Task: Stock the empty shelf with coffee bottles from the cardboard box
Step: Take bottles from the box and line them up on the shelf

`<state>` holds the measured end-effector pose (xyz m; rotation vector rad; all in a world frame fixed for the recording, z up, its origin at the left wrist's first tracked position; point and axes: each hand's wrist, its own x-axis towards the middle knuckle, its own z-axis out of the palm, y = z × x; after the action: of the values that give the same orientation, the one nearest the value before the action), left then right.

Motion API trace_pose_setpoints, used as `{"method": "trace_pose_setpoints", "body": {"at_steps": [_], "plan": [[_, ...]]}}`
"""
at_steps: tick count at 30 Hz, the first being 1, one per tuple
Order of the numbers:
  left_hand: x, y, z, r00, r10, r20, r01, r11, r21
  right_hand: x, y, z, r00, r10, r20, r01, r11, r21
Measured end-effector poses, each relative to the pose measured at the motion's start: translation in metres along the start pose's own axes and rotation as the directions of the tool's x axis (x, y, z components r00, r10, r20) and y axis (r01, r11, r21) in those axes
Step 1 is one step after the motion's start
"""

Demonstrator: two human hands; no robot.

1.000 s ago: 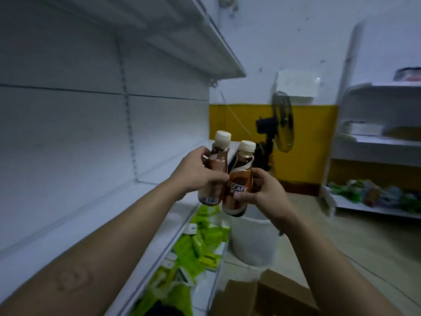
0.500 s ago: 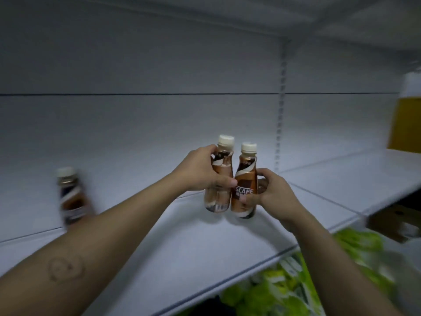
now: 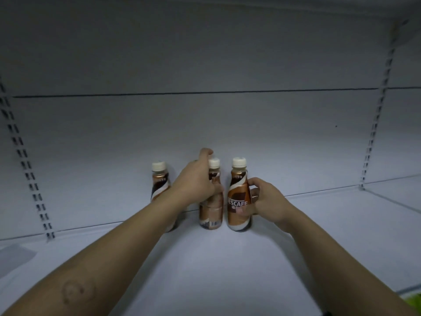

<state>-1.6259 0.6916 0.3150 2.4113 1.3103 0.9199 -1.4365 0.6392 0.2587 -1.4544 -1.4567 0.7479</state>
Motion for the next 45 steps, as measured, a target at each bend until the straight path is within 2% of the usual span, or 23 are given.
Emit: {"method": "trace_pose_setpoints", "body": {"at_steps": [6,10,15,19,21,24,28,31,36,40,43,45], "plan": [[0.018,-0.009,-0.029,0.998,0.055,0.038,-0.063,0.963,0.262,0.022,-0.008,0.010,0.992,0.027,0.123,-0.034,0.998,0.049],[0.022,-0.010,-0.042,0.996,0.053,-0.068,-0.006,0.832,0.555,0.039,-0.022,0.019,0.972,0.057,0.230,-0.072,0.996,0.058],[0.028,-0.018,-0.046,0.995,0.030,-0.095,0.040,0.750,0.660,0.045,-0.016,0.041,0.988,-0.045,0.151,0.048,0.999,-0.015],[0.028,-0.024,-0.045,0.993,0.040,-0.109,0.039,0.769,0.639,0.033,0.003,0.052,0.996,-0.093,-0.015,0.092,0.996,-0.007],[0.029,-0.025,-0.045,0.997,0.032,-0.076,0.019,0.811,0.585,0.029,0.004,0.054,0.994,-0.093,-0.057,0.088,0.992,-0.085],[0.028,-0.027,-0.049,0.998,0.010,-0.058,0.020,0.867,0.497,0.029,0.002,0.054,0.990,-0.114,-0.079,0.095,0.974,-0.207],[0.026,-0.027,-0.052,0.997,-0.008,-0.072,0.039,0.896,0.443,0.027,0.005,0.061,0.980,-0.156,-0.121,0.126,0.966,-0.225],[0.025,-0.025,-0.051,0.995,-0.006,-0.098,0.050,0.887,0.459,0.025,0.007,0.067,0.973,-0.188,-0.136,0.154,0.961,-0.232],[0.024,-0.024,-0.049,0.992,0.024,-0.122,0.043,0.857,0.514,0.026,0.007,0.062,0.985,-0.151,-0.085,0.131,0.968,-0.213],[0.013,-0.014,-0.048,0.985,0.091,-0.145,0.014,0.804,0.595,0.020,-0.009,0.051,0.995,-0.094,-0.024,0.085,0.965,-0.250],[0.005,0.001,-0.046,0.954,0.200,-0.223,-0.020,0.785,0.619,0.007,-0.028,0.026,0.984,-0.111,-0.142,0.074,0.966,-0.247],[-0.001,0.021,-0.036,0.930,0.293,-0.222,-0.129,0.827,0.548,-0.011,-0.035,0.003,0.960,-0.166,-0.224,0.093,0.948,-0.303]]}}
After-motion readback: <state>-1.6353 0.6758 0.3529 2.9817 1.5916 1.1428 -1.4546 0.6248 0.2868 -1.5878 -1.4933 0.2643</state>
